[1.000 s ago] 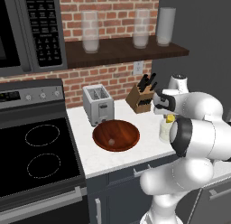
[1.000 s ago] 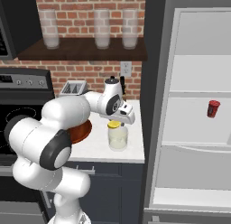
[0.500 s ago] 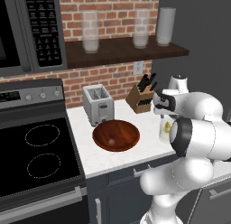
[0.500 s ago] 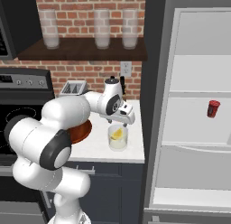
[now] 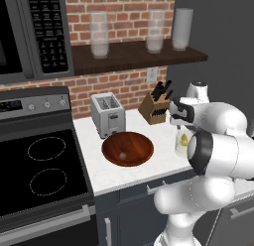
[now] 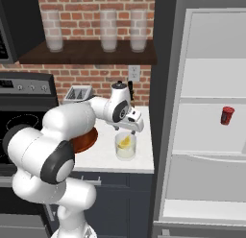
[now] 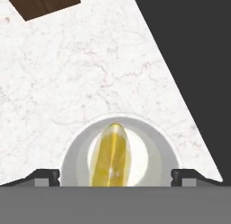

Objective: Grab a lemon wedge from the fridge and one ice cube from the ice bowl, and put them in the glass of lemonade.

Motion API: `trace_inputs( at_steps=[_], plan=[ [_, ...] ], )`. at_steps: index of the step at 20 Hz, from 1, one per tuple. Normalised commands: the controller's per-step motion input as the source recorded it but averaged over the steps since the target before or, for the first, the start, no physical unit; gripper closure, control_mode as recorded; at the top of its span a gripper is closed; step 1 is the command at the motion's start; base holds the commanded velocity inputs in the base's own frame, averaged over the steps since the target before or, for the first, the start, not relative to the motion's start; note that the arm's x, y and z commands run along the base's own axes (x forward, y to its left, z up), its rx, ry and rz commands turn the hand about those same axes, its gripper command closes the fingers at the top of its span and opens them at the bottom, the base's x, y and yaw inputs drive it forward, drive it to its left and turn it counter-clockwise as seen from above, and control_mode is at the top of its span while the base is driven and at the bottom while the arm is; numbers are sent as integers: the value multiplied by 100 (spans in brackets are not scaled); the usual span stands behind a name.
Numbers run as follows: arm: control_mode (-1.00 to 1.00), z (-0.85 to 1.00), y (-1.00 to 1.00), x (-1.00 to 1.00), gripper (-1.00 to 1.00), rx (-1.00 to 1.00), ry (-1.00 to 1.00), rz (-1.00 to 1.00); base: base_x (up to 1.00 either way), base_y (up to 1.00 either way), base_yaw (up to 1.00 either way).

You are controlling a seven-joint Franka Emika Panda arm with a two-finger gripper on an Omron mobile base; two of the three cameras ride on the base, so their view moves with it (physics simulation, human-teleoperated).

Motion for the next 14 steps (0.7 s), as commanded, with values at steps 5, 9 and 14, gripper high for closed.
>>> trace_inputs(
  at_steps=[5, 9, 14],
  plan=[
    [-100, 20, 0, -22, -100, 5, -17, 3, 0, 0, 0],
    [-100, 14, 0, -28, -100, 8, -21, 0, 0, 0, 0],
    [-100, 21, 1, -44, -100, 7, -21, 2, 0, 0, 0]
  ],
)
